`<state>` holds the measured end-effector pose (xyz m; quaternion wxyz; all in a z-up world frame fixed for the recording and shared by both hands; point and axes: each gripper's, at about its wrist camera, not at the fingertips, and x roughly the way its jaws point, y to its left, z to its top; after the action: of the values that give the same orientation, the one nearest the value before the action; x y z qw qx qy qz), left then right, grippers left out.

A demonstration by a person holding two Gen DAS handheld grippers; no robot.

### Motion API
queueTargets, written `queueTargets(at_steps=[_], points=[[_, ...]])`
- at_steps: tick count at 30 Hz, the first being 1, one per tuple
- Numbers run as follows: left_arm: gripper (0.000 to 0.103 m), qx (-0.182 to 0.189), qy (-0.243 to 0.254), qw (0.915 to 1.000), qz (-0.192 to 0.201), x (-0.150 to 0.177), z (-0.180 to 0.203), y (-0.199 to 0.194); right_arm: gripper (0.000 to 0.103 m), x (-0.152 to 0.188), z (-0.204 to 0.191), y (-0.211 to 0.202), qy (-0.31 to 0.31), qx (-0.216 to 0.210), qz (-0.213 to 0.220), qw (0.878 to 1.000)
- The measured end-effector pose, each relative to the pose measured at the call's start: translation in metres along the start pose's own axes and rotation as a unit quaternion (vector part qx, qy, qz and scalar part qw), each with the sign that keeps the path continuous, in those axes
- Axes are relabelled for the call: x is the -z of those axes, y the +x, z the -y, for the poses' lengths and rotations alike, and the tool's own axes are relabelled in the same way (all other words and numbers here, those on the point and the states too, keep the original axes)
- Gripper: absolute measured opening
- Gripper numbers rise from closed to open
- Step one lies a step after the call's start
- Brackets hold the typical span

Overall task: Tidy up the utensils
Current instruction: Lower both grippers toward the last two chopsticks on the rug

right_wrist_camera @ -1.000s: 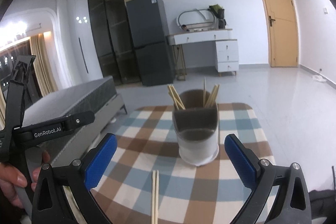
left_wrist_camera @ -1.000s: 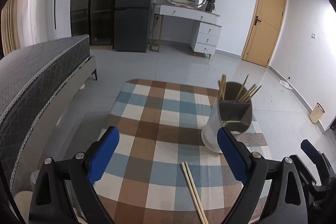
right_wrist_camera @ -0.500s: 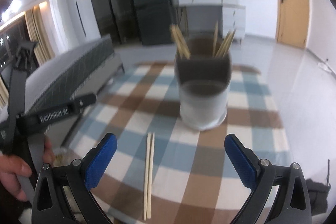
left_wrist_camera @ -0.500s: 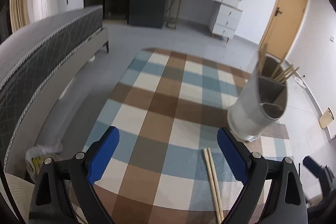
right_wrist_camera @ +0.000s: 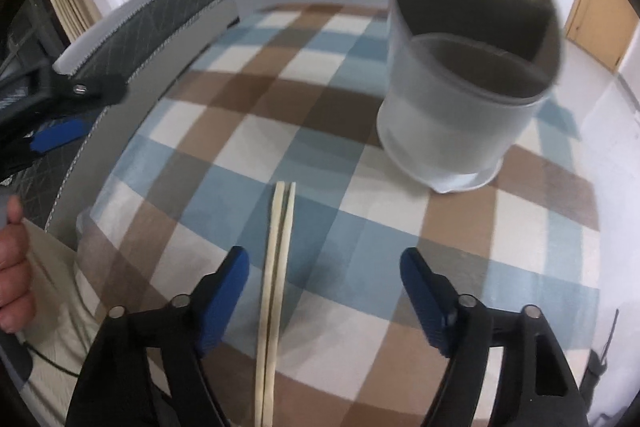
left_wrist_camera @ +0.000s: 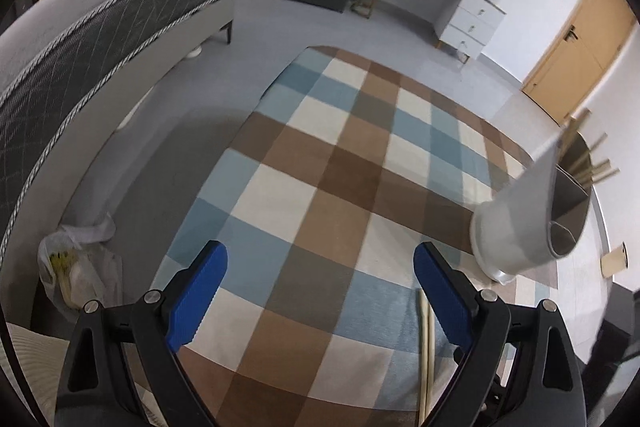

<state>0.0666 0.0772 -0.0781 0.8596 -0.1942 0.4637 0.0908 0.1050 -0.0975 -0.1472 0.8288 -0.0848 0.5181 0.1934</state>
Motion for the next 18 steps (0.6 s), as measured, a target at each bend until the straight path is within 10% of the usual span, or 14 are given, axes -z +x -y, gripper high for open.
queueTargets(at_steps=[18], points=[[0.091,-0.02,-0.049,0.998,-0.034,-0.012,-0.022,0.015,0.057,-0.019,-0.017,0.042,-0.057,0.044,-0.056,0.996]])
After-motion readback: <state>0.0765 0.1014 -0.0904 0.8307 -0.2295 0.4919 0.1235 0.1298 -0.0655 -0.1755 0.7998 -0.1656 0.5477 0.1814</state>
